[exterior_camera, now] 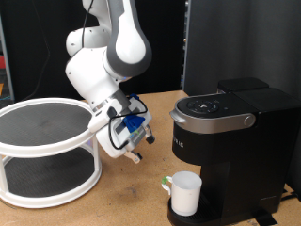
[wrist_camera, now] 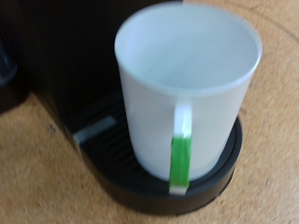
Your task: Make a cup of coffee with the keurig machine
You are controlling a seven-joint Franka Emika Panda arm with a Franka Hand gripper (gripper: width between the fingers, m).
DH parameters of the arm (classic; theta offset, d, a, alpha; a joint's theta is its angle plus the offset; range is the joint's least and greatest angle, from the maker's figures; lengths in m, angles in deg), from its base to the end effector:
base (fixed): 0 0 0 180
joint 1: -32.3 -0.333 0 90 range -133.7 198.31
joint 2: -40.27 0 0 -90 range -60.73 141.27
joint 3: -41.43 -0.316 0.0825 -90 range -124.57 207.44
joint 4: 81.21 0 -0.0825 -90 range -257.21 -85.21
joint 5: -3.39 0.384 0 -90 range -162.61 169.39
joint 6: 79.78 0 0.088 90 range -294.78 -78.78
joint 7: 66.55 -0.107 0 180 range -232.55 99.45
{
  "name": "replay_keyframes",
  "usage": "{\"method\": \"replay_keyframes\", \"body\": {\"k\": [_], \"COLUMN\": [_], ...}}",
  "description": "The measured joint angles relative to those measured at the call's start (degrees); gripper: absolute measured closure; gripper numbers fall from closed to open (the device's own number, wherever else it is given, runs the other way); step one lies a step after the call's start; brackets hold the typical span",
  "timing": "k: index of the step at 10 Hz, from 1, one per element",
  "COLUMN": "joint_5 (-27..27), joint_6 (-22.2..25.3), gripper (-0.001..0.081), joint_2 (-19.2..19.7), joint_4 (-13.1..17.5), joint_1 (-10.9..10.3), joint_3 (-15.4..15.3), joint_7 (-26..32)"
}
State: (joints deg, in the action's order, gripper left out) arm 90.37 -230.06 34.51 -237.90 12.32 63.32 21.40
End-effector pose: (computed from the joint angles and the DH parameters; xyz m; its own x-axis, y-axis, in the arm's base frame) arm 0.3750 -0.0317 0.2379 0.8854 -0.0237 0.4643 0.2193 -0.8592 -0.4622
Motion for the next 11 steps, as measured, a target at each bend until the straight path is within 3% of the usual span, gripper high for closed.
{"method": "replay_keyframes", "body": {"k": [2,6,9,11], "joint_5": [-4.9,-13.7,-13.6,-14.4], "joint_6": [0.4,5.8,7.1,8.3], "gripper": [0.0008,0.0008,0.0008,0.0008], "joint_2": [-5.1,-15.0,-15.7,-19.1], "joint_4": [-1.2,-2.8,-2.1,-1.5], "joint_1": [1.0,4.3,4.3,4.3], "joint_3": [0.1,0.6,0.5,-0.5], "joint_7": [-5.0,-14.9,-16.1,-20.3]}}
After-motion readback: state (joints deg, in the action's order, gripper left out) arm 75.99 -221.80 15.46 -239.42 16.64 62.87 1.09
